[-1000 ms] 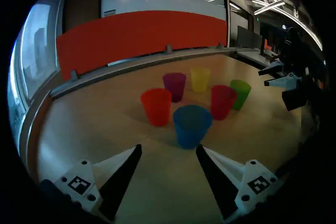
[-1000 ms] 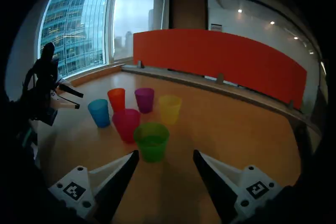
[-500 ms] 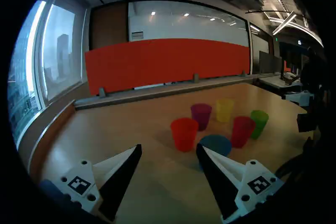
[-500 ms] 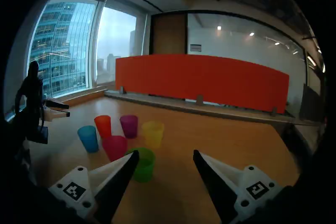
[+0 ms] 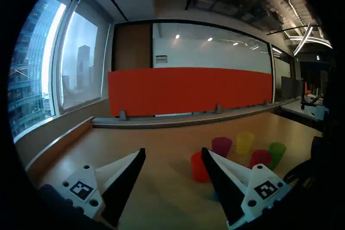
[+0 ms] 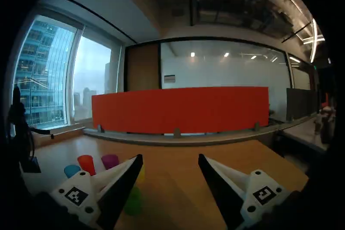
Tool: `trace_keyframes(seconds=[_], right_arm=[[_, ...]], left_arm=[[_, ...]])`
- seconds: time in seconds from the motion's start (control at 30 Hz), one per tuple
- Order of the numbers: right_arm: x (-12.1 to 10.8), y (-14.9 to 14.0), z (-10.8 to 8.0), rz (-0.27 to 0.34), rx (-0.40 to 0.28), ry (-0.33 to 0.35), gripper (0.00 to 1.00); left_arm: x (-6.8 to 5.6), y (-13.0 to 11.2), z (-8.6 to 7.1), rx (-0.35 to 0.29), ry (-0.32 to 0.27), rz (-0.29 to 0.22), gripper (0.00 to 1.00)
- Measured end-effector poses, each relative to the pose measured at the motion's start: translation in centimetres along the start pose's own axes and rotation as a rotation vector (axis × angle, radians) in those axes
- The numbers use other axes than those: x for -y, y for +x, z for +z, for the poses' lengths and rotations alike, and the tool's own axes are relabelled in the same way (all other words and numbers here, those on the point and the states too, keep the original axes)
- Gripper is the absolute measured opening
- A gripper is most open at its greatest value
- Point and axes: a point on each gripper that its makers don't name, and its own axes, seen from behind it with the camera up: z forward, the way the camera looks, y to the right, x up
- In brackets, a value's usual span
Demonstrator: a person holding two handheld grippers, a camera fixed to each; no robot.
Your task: Pour water
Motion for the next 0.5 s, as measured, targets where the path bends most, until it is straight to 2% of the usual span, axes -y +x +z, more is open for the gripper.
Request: trace_keyframes(seconds=[0.23, 0.5], right_arm=[[-1.4, 1.7, -0.4, -0.026, -0.063, -0.076, 1.00], [-1.5, 2.4, -0.5, -0.037, -0.085, -0.113, 1.00]], left_arm=[[0.3, 1.0, -0.2, -0.047, 0.031, -0.011, 0.96], [0.6, 1.5, -0.1, -0.076, 0.066, 0.008, 0.96]])
